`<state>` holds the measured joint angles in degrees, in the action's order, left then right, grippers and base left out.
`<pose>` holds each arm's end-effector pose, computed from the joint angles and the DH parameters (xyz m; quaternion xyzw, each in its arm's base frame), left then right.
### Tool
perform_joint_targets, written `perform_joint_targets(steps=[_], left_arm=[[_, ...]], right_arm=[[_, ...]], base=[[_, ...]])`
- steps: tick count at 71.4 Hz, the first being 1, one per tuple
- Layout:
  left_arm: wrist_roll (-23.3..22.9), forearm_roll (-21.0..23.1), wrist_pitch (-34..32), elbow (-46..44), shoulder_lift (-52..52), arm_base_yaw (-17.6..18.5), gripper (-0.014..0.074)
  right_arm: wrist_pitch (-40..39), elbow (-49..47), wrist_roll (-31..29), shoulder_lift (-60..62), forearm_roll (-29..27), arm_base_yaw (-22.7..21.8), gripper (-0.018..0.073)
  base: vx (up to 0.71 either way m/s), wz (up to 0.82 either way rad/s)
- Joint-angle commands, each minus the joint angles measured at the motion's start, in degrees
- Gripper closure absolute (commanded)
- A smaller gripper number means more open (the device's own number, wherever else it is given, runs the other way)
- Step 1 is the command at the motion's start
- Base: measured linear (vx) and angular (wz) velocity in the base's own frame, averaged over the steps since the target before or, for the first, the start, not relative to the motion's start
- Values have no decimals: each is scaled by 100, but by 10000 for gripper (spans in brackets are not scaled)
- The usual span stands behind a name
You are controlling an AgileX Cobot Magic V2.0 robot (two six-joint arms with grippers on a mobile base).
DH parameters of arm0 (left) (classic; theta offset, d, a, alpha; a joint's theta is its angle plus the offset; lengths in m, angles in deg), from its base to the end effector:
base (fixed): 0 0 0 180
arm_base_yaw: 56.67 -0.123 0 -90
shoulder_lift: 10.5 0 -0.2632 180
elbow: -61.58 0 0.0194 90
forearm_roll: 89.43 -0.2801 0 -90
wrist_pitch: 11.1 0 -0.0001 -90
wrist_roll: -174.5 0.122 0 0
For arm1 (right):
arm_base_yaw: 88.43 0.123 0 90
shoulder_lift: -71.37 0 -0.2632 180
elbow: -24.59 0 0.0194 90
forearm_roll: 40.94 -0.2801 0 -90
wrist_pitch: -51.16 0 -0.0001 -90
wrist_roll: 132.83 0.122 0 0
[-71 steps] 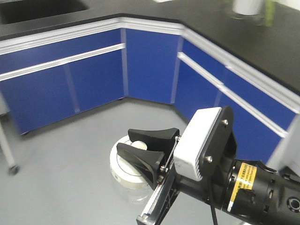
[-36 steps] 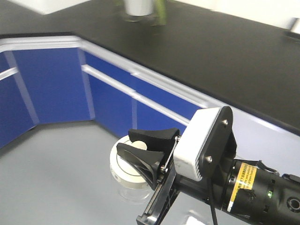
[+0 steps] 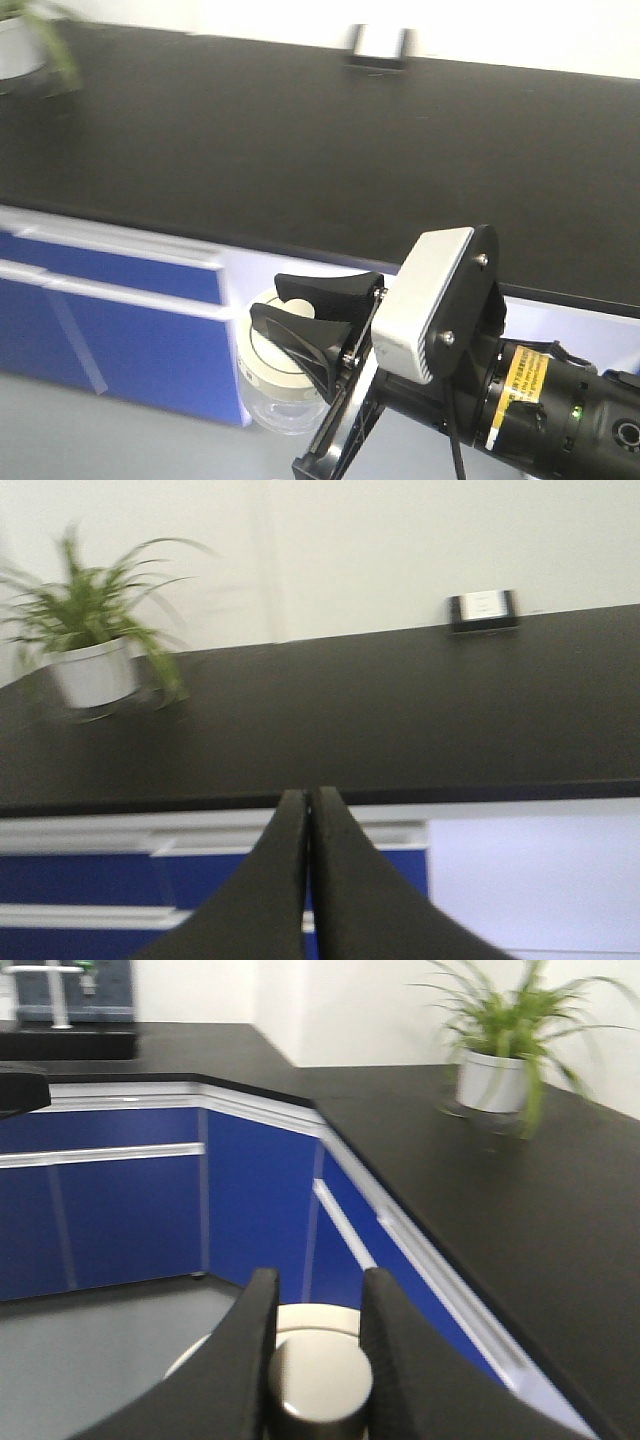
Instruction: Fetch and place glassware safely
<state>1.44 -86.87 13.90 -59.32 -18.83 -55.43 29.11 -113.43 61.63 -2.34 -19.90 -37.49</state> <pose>0.1126 -0.0047 0.2813 0.0434 0.7205 0.0136 0.6920 0.1810 0.2490 0.2611 -0.3862 0.6276 0.3081 0.6017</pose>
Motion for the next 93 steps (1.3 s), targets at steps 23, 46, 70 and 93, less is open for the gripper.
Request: perform_joint_targets(steps=[23,46,70,93], left_arm=[[-1,50,-373,-146,-67,24,603],[-1,50,-373,-146,-67,24,603],[-1,50,-373,-146,-67,24,603],[-1,50,-373,-146,-67,24,603]], right_arm=[[-577,-202,-22,148,-43,9,563],[-571,-202,-22,148,-43,9,563],[-571,-202,-22,148,-43,9,563],[-571,-202,-22,148,-43,9,563]], base=[[17,-55],[12,-21],[11,-10],[12,3]])
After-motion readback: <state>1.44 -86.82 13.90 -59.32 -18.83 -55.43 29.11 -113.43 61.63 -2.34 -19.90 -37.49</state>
